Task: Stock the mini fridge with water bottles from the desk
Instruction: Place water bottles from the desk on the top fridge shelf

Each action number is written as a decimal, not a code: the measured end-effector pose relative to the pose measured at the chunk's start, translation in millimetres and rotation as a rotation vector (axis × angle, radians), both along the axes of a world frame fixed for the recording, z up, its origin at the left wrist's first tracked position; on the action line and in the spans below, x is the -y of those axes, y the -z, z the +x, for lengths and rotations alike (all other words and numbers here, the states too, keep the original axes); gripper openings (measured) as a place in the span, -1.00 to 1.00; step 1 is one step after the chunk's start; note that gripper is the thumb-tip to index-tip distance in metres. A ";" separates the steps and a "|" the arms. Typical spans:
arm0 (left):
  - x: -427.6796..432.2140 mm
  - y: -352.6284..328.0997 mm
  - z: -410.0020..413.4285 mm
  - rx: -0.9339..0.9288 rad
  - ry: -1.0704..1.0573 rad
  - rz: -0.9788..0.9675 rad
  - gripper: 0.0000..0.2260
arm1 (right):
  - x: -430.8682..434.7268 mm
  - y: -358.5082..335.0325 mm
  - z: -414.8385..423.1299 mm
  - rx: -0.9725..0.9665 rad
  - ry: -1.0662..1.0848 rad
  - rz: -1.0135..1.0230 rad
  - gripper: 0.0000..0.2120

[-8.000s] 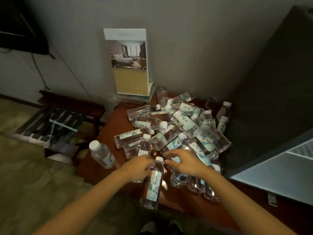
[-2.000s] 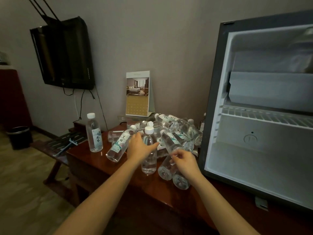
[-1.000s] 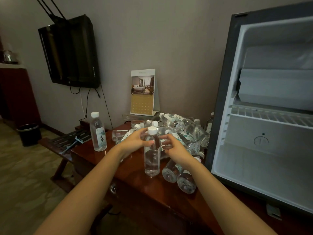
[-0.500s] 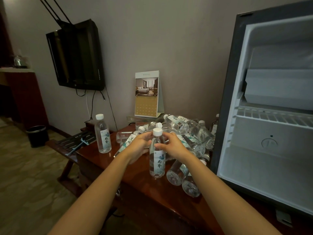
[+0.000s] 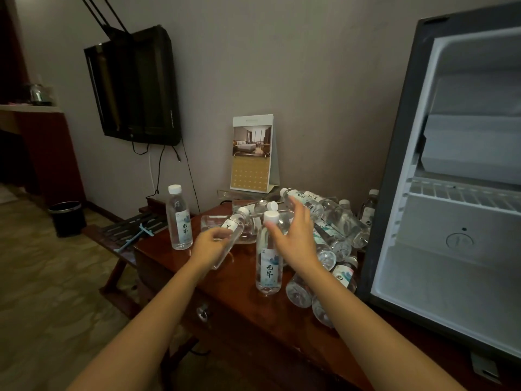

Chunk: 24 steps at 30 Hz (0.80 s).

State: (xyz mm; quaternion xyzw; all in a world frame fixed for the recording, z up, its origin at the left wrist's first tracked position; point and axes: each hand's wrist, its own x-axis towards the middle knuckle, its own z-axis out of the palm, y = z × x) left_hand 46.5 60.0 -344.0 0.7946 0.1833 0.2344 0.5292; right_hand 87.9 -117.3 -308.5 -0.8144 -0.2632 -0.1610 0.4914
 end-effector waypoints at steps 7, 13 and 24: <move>-38.3 19.2 -1.0 0.001 -0.217 0.043 -0.72 | -23.0 -11.3 -15.7 0.343 0.077 0.077 -0.71; -51.9 46.7 31.2 -0.339 0.029 0.116 -0.35 | -65.0 14.8 -26.9 0.142 -0.174 -0.076 -0.62; -53.2 74.0 13.3 -0.149 0.009 0.174 -0.50 | -120.6 74.2 1.1 -0.763 -0.184 0.133 -0.43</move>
